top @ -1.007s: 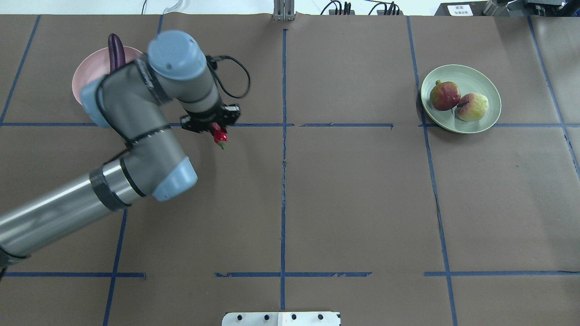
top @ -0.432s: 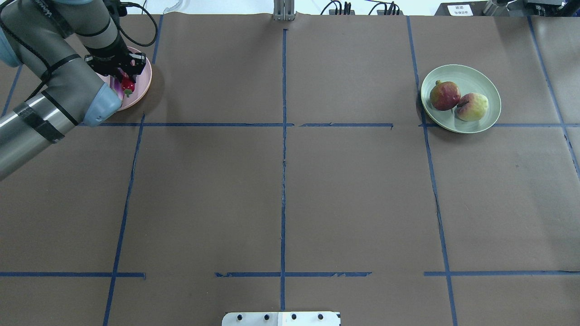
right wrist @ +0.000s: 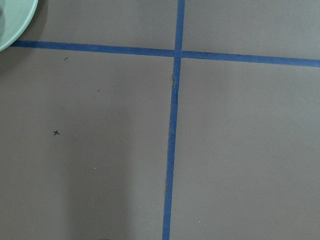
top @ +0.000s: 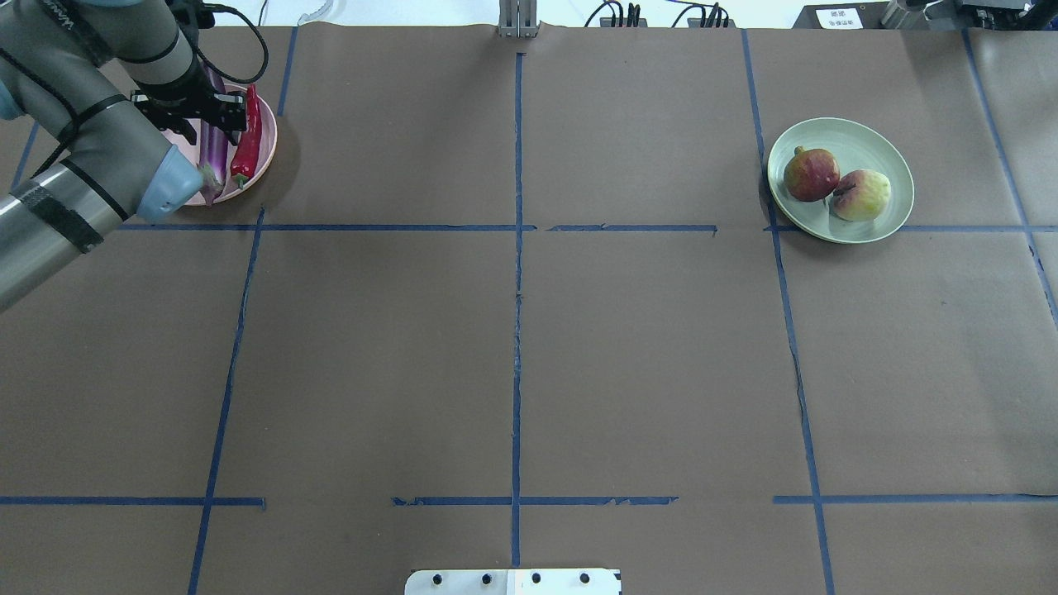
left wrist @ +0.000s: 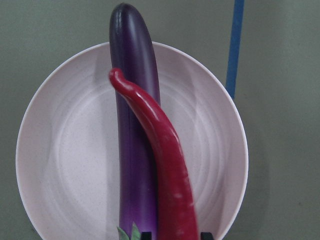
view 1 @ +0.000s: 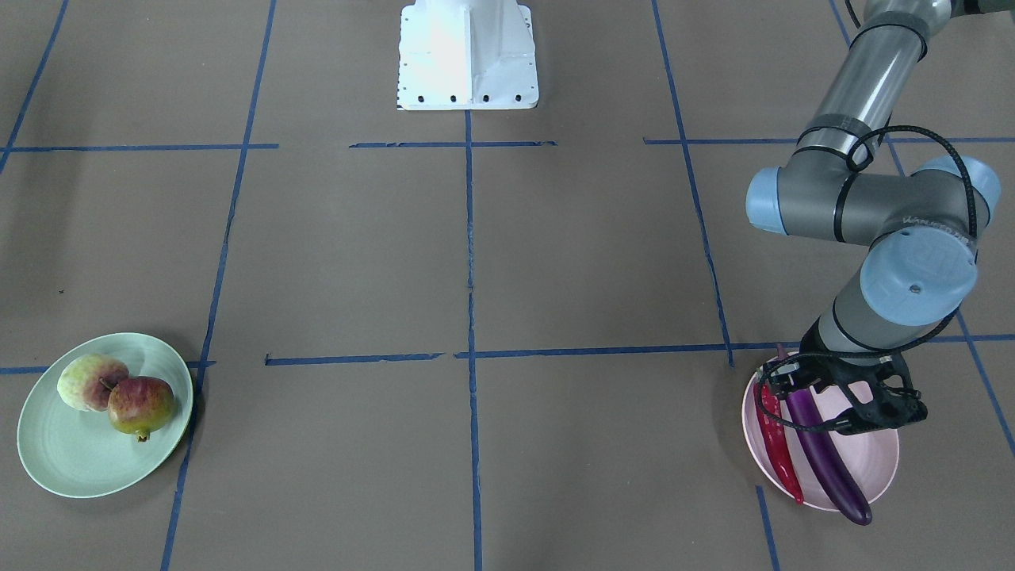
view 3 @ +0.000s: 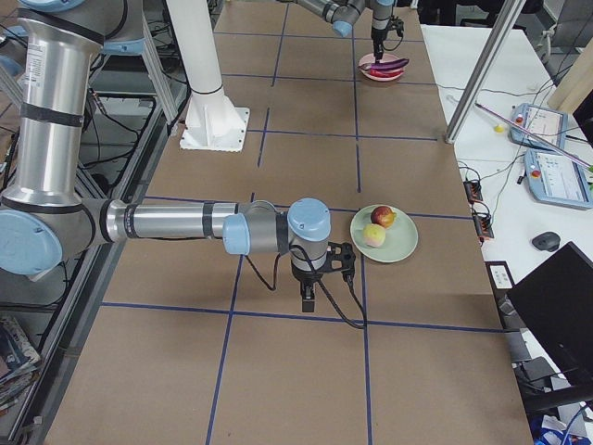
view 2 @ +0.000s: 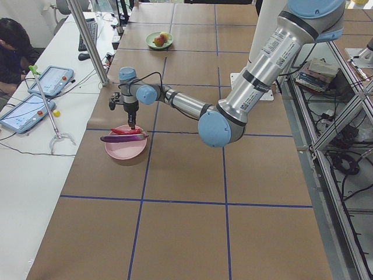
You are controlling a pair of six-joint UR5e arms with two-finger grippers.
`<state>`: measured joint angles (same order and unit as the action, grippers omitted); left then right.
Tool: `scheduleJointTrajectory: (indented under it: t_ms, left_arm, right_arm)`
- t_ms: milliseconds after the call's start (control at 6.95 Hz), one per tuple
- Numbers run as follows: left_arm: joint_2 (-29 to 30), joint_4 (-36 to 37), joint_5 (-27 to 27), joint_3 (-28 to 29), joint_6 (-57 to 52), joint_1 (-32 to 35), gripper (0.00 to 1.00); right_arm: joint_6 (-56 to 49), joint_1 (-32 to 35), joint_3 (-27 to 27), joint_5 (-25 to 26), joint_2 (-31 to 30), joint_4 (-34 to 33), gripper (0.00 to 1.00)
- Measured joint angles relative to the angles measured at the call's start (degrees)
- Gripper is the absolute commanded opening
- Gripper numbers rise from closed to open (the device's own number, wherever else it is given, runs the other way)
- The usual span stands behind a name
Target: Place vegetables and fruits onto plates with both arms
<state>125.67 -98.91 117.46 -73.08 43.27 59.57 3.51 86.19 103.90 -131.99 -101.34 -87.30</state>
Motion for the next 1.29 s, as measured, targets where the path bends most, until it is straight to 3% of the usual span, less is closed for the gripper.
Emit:
scheduleJointTrajectory:
  t_ms: [575, 1007, 1295]
  left_arm:
    - [-12.8, 2.8, 12.3, -8.3, -29.8, 14.0, 1.00]
    - [-22.0, 18.6, 13.7, -16.6, -47.4, 25.5, 1.00]
    - [-34.5, 20.9, 13.8, -25.7, -49.1, 27.3, 1.00]
  right_arm:
    - [-0.1, -0.3, -1.7, 0.2, 0.4, 0.0, 1.00]
    - [-0.5, -0.3, -1.5, -1.2, 0.8, -0.2, 1.00]
    - [-0.4, -0.2, -1.4, -2.9, 1.2, -0.4, 1.00]
